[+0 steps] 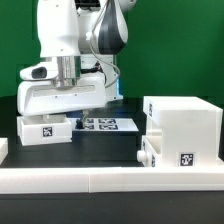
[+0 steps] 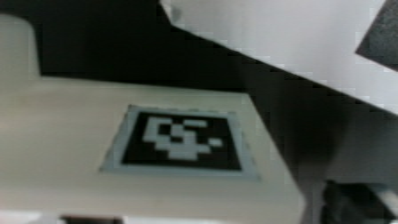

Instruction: Assemble drawer

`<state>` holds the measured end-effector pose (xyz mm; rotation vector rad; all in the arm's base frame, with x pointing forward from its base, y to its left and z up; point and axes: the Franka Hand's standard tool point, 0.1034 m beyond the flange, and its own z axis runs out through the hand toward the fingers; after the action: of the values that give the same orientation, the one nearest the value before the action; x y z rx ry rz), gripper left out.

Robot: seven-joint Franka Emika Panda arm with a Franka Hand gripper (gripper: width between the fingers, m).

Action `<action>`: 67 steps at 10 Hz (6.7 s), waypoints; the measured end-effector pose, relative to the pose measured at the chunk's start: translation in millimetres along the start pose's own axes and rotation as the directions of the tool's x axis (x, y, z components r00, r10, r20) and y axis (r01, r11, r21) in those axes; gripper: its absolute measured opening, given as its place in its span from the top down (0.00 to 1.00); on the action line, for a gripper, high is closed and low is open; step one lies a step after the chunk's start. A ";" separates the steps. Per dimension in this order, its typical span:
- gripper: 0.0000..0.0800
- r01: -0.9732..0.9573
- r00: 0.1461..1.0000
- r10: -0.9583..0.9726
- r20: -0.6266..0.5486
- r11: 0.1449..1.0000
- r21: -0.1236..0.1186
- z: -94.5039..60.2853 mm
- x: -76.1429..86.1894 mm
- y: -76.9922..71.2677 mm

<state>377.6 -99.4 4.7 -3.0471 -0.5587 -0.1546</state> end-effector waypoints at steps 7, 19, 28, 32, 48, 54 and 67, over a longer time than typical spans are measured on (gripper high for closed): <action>0.95 0.000 1.000 0.000 0.002 1.000 0.000 -2.3 2.3 2.3; 0.95 0.212 0.976 -0.214 0.026 0.975 0.069 -54.5 114.4 -29.3; 0.95 0.786 0.611 -0.791 0.006 0.608 0.111 -48.7 119.8 -17.2; 0.95 0.940 0.329 -0.944 -0.014 0.326 0.105 -45.3 142.9 -7.8; 0.95 0.932 0.348 -0.937 -0.037 0.341 0.121 -31.4 180.6 -16.9; 0.95 0.928 0.360 -0.932 -0.036 0.354 0.115 -34.3 185.1 -17.9; 0.95 0.920 0.372 -0.927 -0.042 0.362 0.150 -29.3 185.3 -27.4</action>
Offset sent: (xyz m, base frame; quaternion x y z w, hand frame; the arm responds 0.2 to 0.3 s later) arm 0.0037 0.0013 0.0048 0.0074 -0.0097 0.0032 0.9999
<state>537.5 -10.2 53.9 -2.1506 -2.1315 -0.0443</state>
